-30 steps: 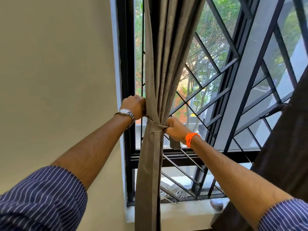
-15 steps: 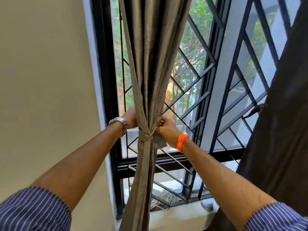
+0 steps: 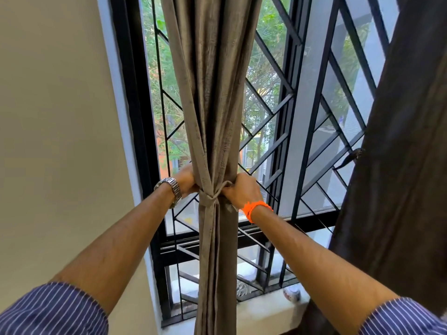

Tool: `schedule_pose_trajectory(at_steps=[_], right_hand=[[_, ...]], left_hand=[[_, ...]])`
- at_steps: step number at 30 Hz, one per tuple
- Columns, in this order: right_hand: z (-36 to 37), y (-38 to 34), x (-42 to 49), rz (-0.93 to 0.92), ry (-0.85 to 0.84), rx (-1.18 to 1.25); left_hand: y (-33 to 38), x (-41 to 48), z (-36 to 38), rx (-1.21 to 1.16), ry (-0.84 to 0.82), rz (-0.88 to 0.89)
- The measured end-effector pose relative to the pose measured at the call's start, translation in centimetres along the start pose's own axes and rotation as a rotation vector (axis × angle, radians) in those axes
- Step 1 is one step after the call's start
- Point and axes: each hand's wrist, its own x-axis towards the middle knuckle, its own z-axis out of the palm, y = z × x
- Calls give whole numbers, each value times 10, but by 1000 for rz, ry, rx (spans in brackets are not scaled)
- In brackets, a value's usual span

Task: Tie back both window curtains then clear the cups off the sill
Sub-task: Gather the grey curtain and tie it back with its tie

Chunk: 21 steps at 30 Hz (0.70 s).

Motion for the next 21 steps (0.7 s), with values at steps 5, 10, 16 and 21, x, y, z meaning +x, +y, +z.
schedule_pose_trajectory(at_steps=[5, 10, 16, 21], right_hand=[[-10, -18, -12, -161, -236, -228], [-30, -13, -5, 54, -595, 154], [-50, 2, -9, 478, -640, 882], [-39, 7, -12, 493, -379, 751]], left_hand=[[10, 0, 12, -166, -196, 49], [12, -5, 16, -253, -320, 13], [9, -11, 28, -406, -392, -26], [11, -14, 29, -387, -381, -31]])
